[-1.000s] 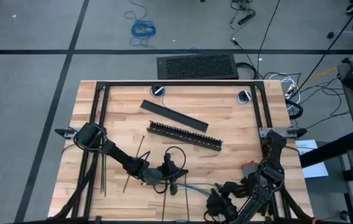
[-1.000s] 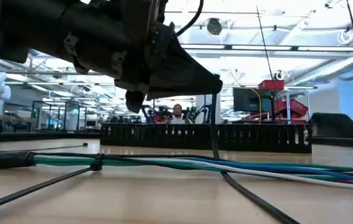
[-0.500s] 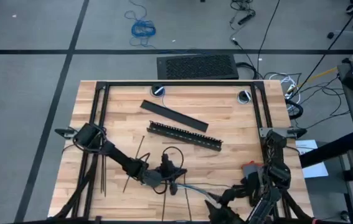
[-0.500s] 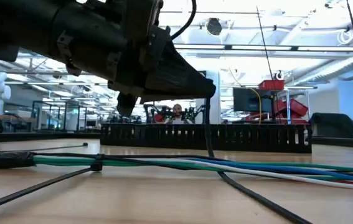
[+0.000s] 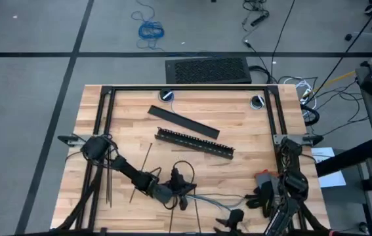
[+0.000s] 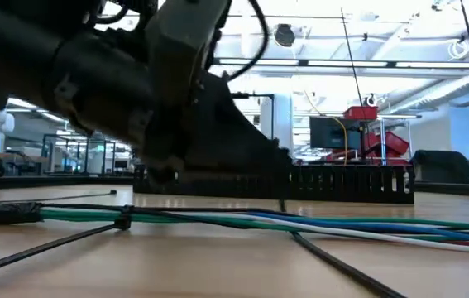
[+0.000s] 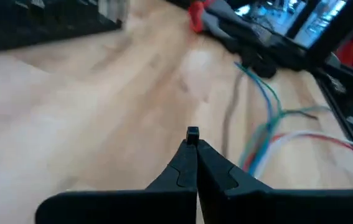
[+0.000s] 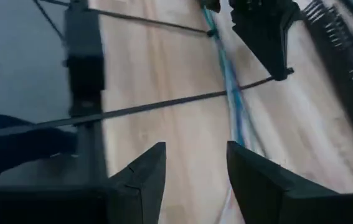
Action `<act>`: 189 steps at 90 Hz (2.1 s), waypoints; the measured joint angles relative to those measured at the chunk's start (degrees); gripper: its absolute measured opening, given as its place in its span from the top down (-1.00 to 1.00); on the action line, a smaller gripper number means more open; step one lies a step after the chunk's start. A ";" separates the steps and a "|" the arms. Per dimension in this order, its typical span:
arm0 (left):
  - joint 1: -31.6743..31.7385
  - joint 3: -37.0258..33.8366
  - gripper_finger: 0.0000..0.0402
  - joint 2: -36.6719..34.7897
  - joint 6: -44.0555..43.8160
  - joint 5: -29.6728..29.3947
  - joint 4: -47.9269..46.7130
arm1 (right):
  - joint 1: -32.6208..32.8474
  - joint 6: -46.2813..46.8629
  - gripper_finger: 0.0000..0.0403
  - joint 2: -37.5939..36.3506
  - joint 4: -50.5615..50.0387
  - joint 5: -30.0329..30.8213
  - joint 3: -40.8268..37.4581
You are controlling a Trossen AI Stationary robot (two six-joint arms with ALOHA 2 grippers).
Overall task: Ziptie cables
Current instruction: Wrap the cable wires with the black zip tie
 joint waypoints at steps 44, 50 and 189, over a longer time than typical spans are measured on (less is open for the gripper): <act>0.04 6.25 1.00 4.71 -0.19 1.40 -0.28 | -1.08 -19.15 0.27 -0.07 38.99 -23.05 -10.07; -0.14 6.25 1.00 4.71 -0.84 1.36 -0.31 | -1.64 -20.13 0.30 -0.07 47.49 -24.85 -13.62; -0.15 6.15 1.00 4.75 0.13 1.25 -0.74 | -2.49 -51.40 0.17 1.22 55.03 -3.09 -16.59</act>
